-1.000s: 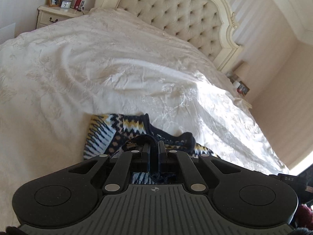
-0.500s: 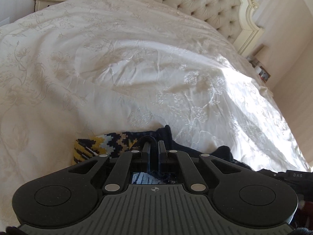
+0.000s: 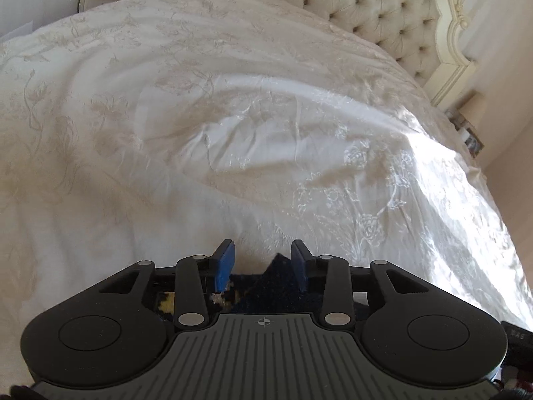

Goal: Fold small clothes
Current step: 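Lift the hem with both grippers and fold it toward the collar, then lay the hem down and open both grippers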

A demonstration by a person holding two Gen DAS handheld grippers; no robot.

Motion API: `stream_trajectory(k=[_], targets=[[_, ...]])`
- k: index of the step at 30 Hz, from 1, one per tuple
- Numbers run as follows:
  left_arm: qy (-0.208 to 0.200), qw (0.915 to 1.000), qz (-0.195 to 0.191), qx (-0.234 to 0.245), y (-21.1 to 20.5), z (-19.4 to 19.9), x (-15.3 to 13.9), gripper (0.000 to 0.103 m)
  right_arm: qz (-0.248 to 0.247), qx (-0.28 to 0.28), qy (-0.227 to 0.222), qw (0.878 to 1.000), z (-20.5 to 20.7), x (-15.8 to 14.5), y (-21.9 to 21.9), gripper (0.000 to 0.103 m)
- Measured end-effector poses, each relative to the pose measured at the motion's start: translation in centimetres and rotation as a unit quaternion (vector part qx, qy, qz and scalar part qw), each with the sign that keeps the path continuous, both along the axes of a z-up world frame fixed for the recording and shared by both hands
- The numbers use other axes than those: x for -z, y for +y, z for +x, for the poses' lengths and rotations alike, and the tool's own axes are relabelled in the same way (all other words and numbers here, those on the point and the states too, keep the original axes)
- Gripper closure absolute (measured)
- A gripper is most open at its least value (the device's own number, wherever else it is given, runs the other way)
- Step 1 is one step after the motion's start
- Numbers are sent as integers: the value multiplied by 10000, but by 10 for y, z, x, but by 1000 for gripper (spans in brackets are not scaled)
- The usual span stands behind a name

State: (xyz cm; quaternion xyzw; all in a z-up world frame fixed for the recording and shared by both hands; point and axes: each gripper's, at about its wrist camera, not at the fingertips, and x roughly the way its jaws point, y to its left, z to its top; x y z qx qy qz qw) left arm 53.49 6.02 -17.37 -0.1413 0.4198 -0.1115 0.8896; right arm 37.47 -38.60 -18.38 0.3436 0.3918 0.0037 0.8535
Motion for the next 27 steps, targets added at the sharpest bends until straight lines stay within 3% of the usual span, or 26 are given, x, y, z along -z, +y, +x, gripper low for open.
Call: stream_trajectory(k=[5,9,12,16,20,24,27], targets=[[-85,9991,258,330,-10,-15,-19,62,-268,-232,-256,9990,-8,-23,11,28],[73,9950,493,862,-36,-41,-13,60,-667,-858,-184,9939,-10,-30,43,28],[192,9868,818,1384,-62,-63,1,59,-1018,-1415,-55,9847,-13,-26,74,28],[370,9710,1355,1933,-83,-89,26,59,-1742,-2100,216,9618,-17,-14,105,28],[465,9605,2074,1797,-74,-95,50,58,-2656,-2309,744,9331,-20,11,102,28],[613,9642,1986,1646,-52,-86,58,54,-2713,-2208,823,9332,-21,15,83,30],[633,9628,2031,1667,-53,-84,52,55,-2521,-2097,703,9421,-24,5,76,28]])
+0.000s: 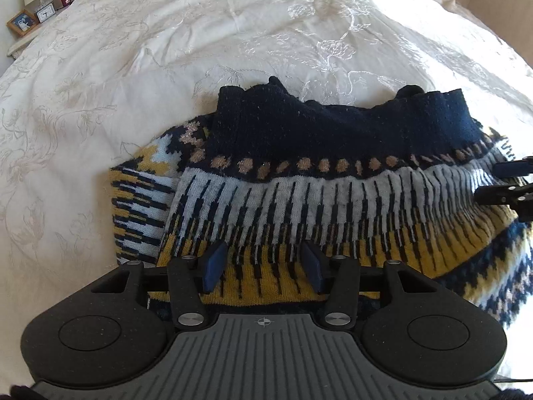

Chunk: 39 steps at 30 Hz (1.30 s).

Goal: Fold small clothes
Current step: 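Lay the hem down and open both grippers, then grasp one side edge of the folded sweater with the right gripper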

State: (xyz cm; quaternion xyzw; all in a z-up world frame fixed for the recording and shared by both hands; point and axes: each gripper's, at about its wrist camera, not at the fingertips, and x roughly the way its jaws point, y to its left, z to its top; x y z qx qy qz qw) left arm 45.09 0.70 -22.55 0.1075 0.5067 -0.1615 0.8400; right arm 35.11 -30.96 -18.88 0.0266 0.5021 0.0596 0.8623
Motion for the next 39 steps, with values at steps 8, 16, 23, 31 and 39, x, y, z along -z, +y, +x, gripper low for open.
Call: stream_trajectory(k=[8,16,23,31,39], targets=[[105,9971,-705,-266,-15,-35,-28,55,910,961,-319,9907,-50,-32,-26,15],[500,9969,-597,-143,-41,-71,0,53,1194,1573,1,9803,-106,-23,-52,6],[696,9967,-353,-205,-54,-59,12,45,1508,1897,510,9689,-118,4,-70,3],[660,9967,-339,-327,-59,-56,14,38,2004,1695,481,9637,-117,14,-79,2],[714,9962,-316,-394,-62,-60,17,33,2702,1551,271,9498,-79,20,-99,1]])
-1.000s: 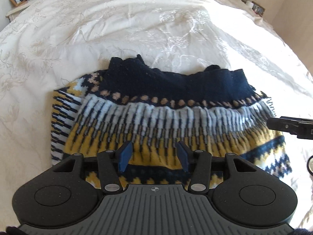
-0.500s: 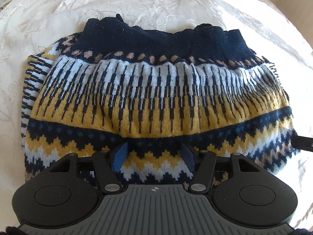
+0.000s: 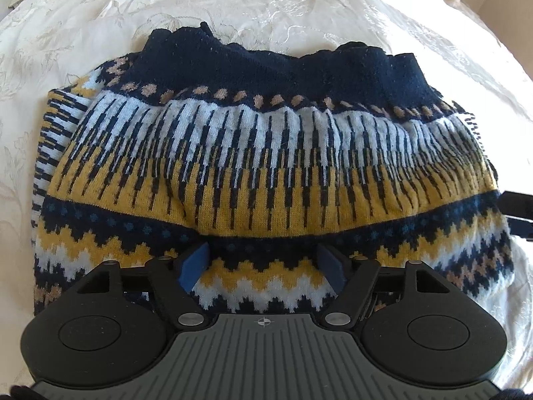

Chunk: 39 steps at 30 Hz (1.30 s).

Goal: Fold small clothes
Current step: 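Grasp one side edge of the folded sweater with the right gripper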

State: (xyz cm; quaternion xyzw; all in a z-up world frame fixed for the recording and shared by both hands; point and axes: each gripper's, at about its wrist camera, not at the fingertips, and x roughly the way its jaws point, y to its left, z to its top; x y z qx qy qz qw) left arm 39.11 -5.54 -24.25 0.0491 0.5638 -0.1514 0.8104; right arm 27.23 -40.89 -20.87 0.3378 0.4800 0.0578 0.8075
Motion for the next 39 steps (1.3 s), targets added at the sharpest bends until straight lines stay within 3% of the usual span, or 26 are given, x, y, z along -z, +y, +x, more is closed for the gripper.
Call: stream_trajectory(k=[4,10,17,23,28,30,32,36,39], targets=[[152,9998,-70,-66,1,6,-5,35,233,-160,54,9996,21,12,-2,0],[-170,9996,-101,-185,-3,24,-24,35,432,-304,86,9986,31,23,-1,0],[-175,9987,92,-468,-18,63,-11,35,524,-235,180,9982,33,24,-2,0],[-116,9985,500,-196,-38,79,6,29,698,-244,186,9971,35,27,-6,0],[-92,9993,319,-185,-36,81,7,29,837,-234,161,9961,33,26,-9,1],[-90,9995,179,-239,-27,80,2,30,801,-253,151,9964,33,24,-7,6],[-126,9993,86,-343,-18,75,-7,36,752,-241,163,9967,32,21,-6,23],[-301,9973,-115,-665,14,51,-29,36,670,-86,208,9975,28,17,-7,42],[-354,9954,-208,-868,38,29,-41,36,556,34,244,9981,25,13,-9,61]])
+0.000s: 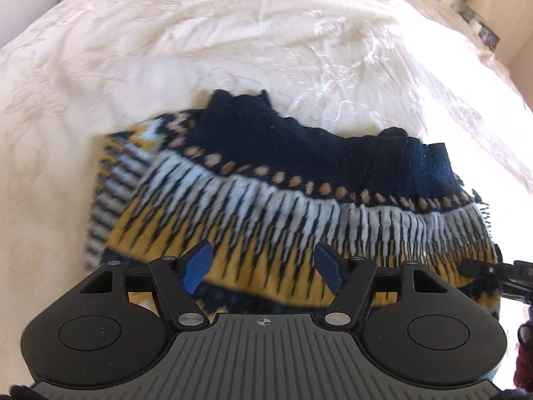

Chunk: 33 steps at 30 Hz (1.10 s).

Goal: Fold small clothes
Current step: 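Grasp one side edge of the folded sweater with the right gripper, then lift the side edge and fold it over the sweater with the right gripper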

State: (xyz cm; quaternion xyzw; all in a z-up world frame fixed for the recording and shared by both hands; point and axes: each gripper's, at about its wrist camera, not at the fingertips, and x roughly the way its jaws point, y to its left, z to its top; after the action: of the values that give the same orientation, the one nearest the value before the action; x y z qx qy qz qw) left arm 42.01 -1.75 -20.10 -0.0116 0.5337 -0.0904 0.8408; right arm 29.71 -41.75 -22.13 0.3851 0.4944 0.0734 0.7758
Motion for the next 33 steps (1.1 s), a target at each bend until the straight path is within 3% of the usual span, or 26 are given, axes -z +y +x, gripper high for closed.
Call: stream_trajectory(k=[2,8,21,26,33], targets=[[13,9999,18,-100,14,-14,-7,36,-136,70,13,9999,-1,-7,2,67],[156,9994,133,-289,54,-52,-24,36,-538,100,36,9985,1,-38,24,69],[215,9971,-535,-503,136,-94,-31,36,-905,-463,-455,9938,36,-122,141,72],[259,9967,-631,-439,161,-102,-30,36,-961,-864,-544,9901,62,-124,206,72],[350,9965,-596,-469,197,-111,-24,36,-1140,-1446,-272,9825,91,-91,293,72]])
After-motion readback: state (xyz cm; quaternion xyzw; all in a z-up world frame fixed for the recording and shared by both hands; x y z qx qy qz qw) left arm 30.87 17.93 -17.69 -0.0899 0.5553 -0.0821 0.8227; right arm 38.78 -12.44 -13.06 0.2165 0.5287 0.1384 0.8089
